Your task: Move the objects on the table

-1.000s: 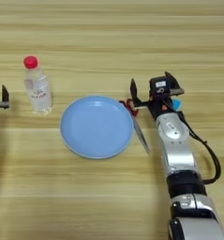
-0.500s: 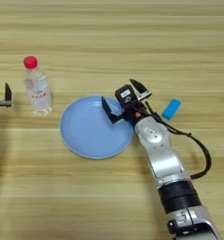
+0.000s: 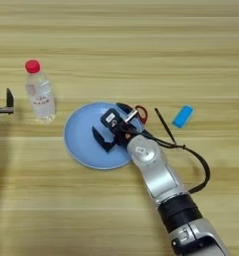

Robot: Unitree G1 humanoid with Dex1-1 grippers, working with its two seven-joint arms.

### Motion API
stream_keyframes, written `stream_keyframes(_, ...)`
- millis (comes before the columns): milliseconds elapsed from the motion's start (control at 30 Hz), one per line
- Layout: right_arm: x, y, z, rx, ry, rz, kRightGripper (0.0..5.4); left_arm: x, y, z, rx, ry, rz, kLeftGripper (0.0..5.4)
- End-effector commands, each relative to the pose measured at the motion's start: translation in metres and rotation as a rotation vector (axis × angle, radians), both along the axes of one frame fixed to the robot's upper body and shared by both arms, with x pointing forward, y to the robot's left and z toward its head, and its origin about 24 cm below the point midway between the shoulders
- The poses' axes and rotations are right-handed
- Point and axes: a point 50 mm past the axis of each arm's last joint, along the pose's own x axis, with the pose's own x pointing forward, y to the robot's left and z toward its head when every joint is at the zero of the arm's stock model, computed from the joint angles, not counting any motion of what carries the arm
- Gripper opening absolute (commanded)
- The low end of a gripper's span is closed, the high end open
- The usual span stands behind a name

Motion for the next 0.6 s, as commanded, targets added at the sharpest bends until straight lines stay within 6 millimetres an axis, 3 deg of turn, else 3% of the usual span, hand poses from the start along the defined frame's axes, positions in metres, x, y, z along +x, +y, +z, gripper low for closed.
stream_keyframes(33, -0.006, 0.009, -0.012, -0.008, 0.063, 0.049, 5.4, 0.001, -0.001, 0.004, -0.012, -0.013, 0.005, 5.34)
stream_keyframes(600, -0.033, 0.055, -0.032, 0.146, 0.26, 0.253, 5.4, 0.001, 0.002, 0.002, -0.018, -0.007, 0.016, 5.34)
